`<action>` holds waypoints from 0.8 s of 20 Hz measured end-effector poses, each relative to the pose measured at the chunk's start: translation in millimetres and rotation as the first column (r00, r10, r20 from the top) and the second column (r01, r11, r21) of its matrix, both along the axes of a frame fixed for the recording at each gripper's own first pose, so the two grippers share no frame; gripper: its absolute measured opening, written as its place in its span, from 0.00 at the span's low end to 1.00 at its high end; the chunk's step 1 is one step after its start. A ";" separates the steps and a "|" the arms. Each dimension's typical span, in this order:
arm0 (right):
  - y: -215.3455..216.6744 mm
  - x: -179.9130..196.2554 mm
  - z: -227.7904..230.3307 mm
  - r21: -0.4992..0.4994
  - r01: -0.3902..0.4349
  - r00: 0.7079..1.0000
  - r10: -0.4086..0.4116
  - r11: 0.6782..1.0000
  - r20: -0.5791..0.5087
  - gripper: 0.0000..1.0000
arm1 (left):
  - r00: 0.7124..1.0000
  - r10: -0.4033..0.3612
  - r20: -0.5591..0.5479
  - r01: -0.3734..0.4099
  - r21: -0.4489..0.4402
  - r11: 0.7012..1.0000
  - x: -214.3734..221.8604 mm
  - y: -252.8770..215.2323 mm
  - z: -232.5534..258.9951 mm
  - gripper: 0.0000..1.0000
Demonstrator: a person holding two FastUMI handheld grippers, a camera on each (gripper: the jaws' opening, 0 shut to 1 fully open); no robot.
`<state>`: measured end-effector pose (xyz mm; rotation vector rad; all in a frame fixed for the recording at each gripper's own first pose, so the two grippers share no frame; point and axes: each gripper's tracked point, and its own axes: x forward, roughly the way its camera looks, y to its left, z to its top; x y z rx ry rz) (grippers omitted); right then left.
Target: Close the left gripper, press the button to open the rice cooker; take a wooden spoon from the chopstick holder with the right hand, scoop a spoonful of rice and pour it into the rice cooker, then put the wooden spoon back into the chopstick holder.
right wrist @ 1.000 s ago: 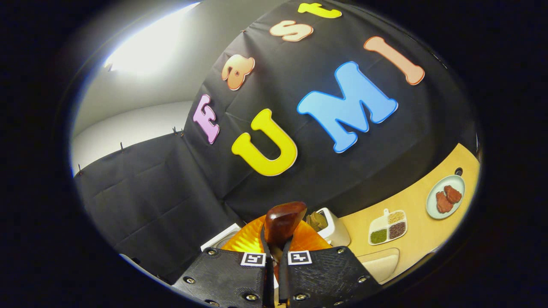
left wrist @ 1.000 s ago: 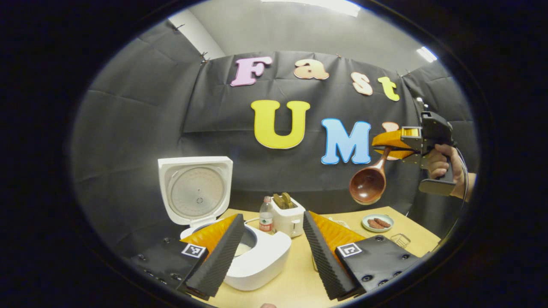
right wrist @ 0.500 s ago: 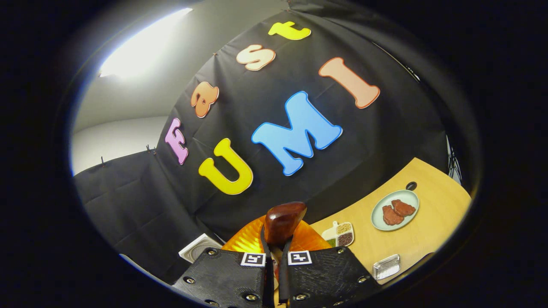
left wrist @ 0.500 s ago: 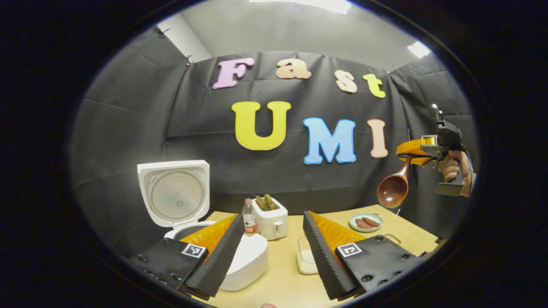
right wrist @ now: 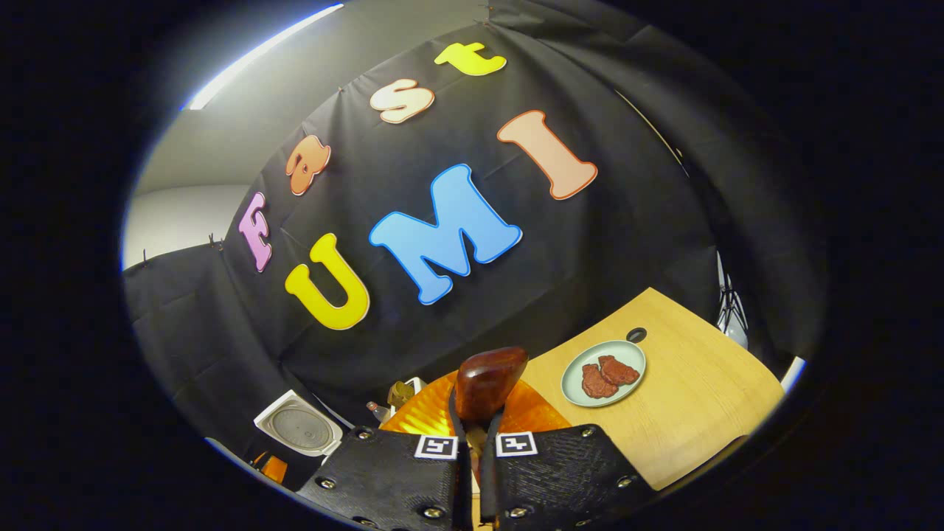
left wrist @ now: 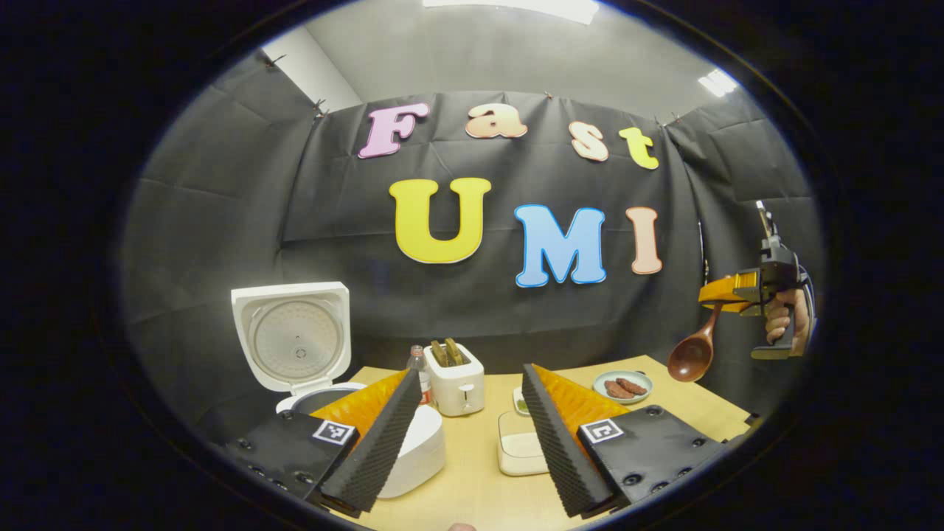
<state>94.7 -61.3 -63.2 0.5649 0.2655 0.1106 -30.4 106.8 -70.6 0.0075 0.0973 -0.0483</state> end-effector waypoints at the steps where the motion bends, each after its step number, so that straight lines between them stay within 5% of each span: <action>1: -3.9 -0.8 -4.8 -0.010 0.007 1.000 -0.007 1.000 -0.008 0.05 | 1.000 0.001 -0.001 -0.001 0.006 1.000 -1.8 -2.9 0.7 1.00; 16: -16.8 20.9 -113.3 -0.190 0.031 0.986 -0.061 0.981 -0.157 0.05 | 0.999 0.027 -0.033 -0.025 0.039 0.999 -18.7 -5.8 2.9 1.00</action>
